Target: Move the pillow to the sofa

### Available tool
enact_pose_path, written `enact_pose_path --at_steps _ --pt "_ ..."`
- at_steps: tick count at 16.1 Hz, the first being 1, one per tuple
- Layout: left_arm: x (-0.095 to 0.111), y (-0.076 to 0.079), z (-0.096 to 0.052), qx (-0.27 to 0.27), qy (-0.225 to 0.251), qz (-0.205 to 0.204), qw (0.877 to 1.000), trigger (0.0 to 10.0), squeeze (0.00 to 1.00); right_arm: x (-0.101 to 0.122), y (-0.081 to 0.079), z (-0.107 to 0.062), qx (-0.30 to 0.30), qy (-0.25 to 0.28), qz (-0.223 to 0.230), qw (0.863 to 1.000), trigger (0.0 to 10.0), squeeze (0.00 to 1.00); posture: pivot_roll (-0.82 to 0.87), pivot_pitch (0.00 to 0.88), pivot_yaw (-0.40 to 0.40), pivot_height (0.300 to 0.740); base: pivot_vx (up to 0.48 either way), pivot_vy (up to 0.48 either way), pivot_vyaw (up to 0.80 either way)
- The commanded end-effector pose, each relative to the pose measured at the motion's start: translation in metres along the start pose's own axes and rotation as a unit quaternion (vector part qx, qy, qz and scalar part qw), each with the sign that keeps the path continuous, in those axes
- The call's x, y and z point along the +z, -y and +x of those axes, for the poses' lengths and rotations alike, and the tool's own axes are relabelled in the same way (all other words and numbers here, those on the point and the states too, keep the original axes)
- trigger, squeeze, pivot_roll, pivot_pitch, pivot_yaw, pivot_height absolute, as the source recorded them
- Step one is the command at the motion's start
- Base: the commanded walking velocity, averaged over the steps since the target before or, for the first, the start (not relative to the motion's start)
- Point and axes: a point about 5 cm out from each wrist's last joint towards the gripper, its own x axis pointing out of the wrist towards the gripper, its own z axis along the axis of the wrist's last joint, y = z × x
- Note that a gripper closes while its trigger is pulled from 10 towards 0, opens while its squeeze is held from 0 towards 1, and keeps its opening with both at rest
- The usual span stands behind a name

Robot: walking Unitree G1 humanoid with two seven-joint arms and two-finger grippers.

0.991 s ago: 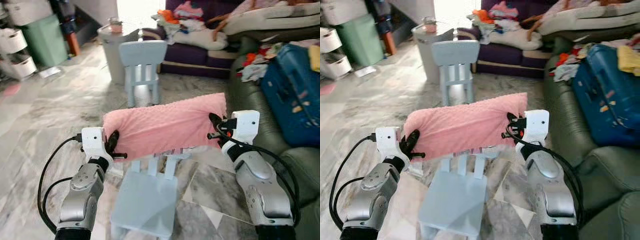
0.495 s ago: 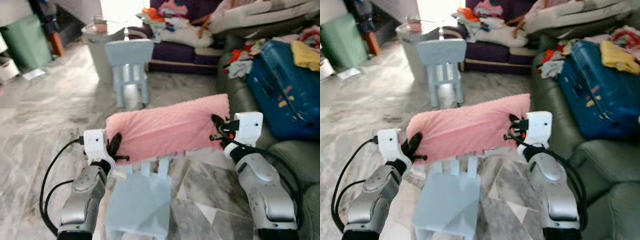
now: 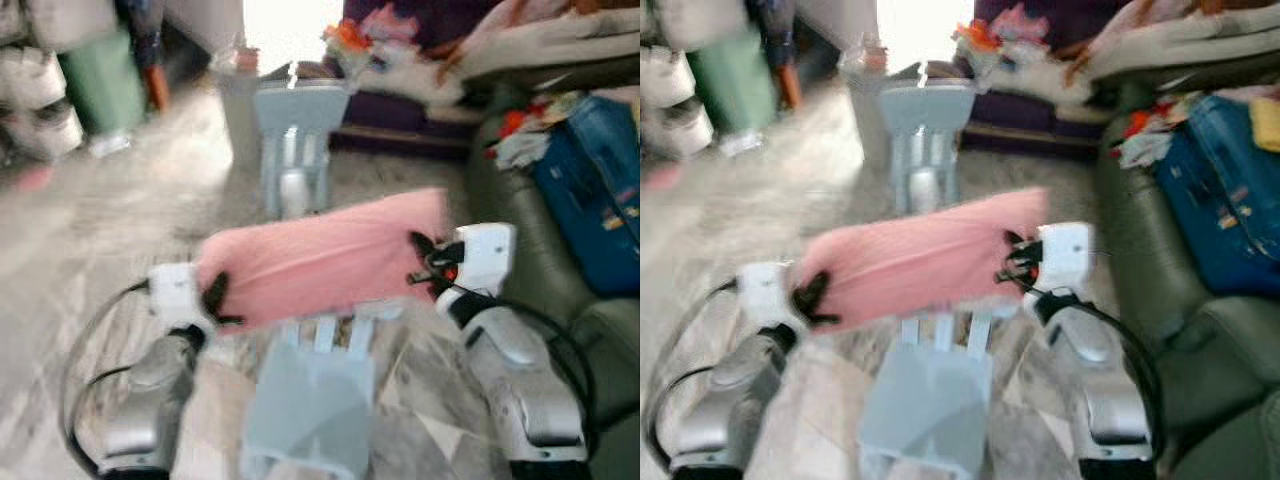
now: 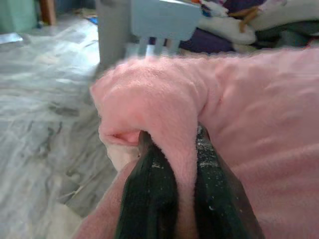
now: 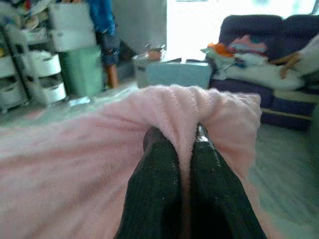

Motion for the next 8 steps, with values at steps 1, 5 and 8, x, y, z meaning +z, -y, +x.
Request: enact_pose_path --at_steps 1,5,8 --pt "0.0024 0.0108 0.0034 -0.020 0.004 0.003 1.000 10.0 0.00 0.0061 0.0103 -0.0033 -0.023 0.009 -0.006 1.000 10.0 0.00 -0.16 0.000 0.004 0.740 0.000 0.480 0.00" --pt "0.0026 0.0086 0.0037 -0.016 0.004 0.014 1.000 10.0 0.00 0.0067 0.0099 -0.0022 -0.024 0.009 -0.007 1.000 10.0 0.00 -0.15 0.000 0.006 0.740 0.000 0.480 0.00" --pt "0.0028 0.0073 0.0036 -0.014 0.002 0.021 1.000 10.0 0.00 0.0066 0.0089 -0.0017 -0.024 0.009 -0.005 1.000 10.0 0.00 -0.15 0.000 0.011 0.740 0.000 0.320 0.00"
